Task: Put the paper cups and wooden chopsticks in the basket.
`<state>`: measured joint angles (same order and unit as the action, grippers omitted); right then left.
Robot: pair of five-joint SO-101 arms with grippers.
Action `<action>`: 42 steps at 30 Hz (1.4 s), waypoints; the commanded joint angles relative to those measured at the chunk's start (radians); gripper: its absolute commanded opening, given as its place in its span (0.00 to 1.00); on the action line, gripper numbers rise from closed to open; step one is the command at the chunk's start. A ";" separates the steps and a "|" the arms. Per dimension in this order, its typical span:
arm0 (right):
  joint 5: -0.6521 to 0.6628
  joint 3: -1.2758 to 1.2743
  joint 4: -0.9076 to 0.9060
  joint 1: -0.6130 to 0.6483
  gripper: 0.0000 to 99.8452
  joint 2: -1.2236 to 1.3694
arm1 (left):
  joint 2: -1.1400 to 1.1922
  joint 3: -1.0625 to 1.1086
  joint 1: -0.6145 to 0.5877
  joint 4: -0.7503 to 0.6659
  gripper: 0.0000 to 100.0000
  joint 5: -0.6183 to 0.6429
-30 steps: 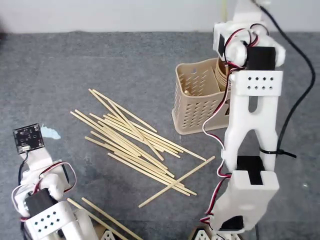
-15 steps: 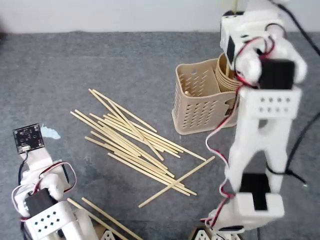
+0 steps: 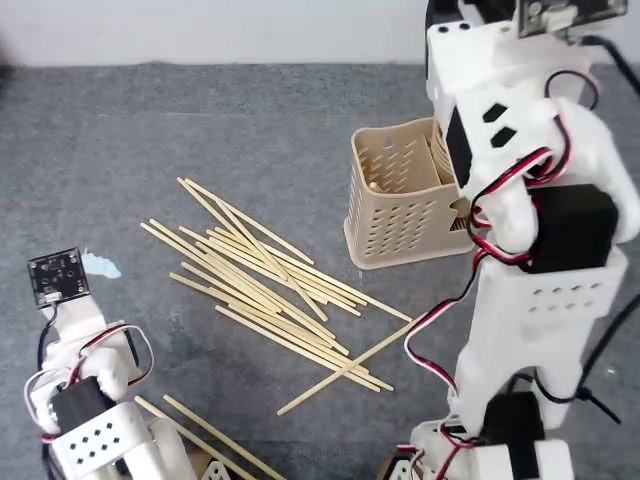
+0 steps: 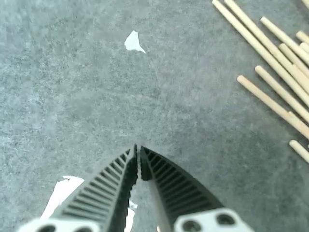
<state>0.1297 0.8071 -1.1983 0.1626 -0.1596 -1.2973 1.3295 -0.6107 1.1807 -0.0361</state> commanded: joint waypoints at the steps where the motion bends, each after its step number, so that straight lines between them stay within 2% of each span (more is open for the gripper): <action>1: 0.003 -0.058 0.019 0.010 0.01 -0.016 | -0.012 -0.008 0.003 -0.023 0.01 0.005; 7: -0.061 -0.230 0.054 0.004 0.01 0.001 | -0.012 -0.008 0.003 -0.023 0.01 0.005; 14: -0.074 -0.367 0.088 0.004 0.01 -0.008 | -0.012 -0.008 0.003 -0.023 0.01 0.005; 16: -0.075 -0.371 0.067 0.002 0.04 -0.008 | -0.012 -0.008 0.003 -0.023 0.01 0.005; 20: -0.132 -0.367 -0.013 0.002 0.17 -0.016 | -0.012 -0.008 0.003 -0.023 0.01 0.005; 27: -0.132 -0.371 -0.054 0.007 0.18 -0.131 | -0.012 -0.008 0.003 -0.023 0.01 0.005; 30: -0.132 -0.373 -0.119 0.010 0.17 -0.166 | -0.012 -0.008 0.003 -0.023 0.01 0.005; 35: -0.132 -0.373 -0.282 0.054 0.08 -0.180 | -0.012 -0.008 0.003 -0.023 0.01 0.005; 42: -0.129 -0.413 -0.495 0.234 0.07 -0.176 | -0.012 -0.008 0.003 -0.023 0.01 0.005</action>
<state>0.0054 0.4235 -1.6372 0.3237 -0.3007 -1.2973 1.3295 -0.6107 1.1807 -0.0361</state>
